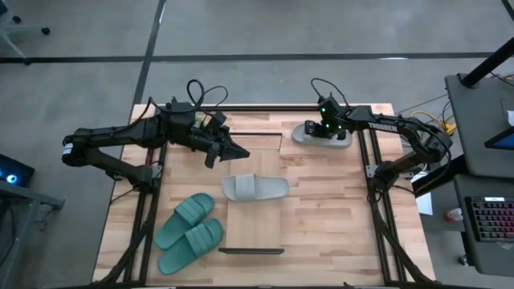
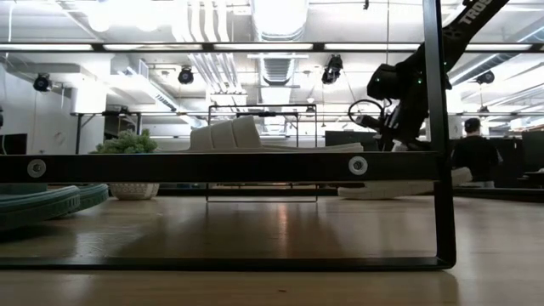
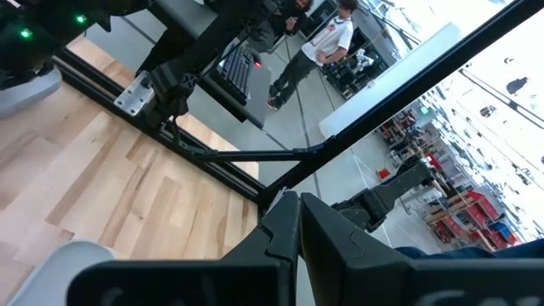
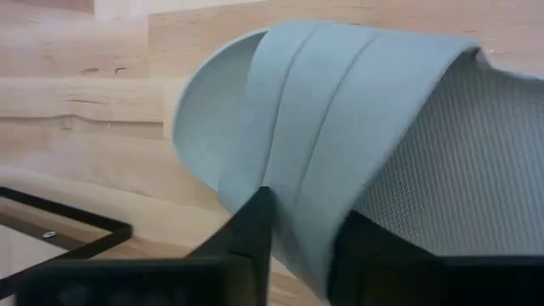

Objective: Pick and place slides into the shelf
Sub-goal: Put the gray slipper on the shelf and align it with the gray slipper

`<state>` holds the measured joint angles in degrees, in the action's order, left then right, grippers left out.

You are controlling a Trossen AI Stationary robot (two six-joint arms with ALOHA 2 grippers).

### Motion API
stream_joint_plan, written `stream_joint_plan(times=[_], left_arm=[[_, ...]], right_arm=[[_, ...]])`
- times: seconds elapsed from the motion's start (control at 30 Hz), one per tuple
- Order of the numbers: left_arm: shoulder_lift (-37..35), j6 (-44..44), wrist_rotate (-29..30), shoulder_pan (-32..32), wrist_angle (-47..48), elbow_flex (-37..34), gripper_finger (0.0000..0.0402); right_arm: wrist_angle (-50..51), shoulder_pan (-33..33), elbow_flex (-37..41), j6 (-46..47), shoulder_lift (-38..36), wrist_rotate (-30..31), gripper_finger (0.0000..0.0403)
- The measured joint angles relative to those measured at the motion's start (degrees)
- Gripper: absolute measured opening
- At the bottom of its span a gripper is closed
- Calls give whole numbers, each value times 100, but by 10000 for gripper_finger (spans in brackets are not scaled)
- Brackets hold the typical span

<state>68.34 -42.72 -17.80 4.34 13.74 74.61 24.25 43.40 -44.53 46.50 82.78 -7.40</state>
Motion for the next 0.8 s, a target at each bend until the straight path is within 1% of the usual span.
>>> stream_joint_plan(times=[0.07, 0.13, 0.43, 0.53, 0.63, 0.8], left_arm=[[0, 2, 0, 0, 1, 0, 0], [0, 4, 0, 0, 2, 0, 0], [0, 98, 2, 7, 10, 0, 0], [0, 120, 0, 7, 15, 0, 0], [0, 153, 1, 7, 15, 0, 0], [0, 166, 1, 5, 13, 0, 0]], right_arm=[[-1, 0, 0, 0, -15, 7, 31], [-4, 0, 0, 8, -15, 11, 16], [30, 0, 9, 144, -142, -4, 10], [19, 0, 11, 153, -316, 16, 10], [18, 2, 15, 260, -549, 163, 10], [-4, 2, 15, 345, -954, 181, 9]])
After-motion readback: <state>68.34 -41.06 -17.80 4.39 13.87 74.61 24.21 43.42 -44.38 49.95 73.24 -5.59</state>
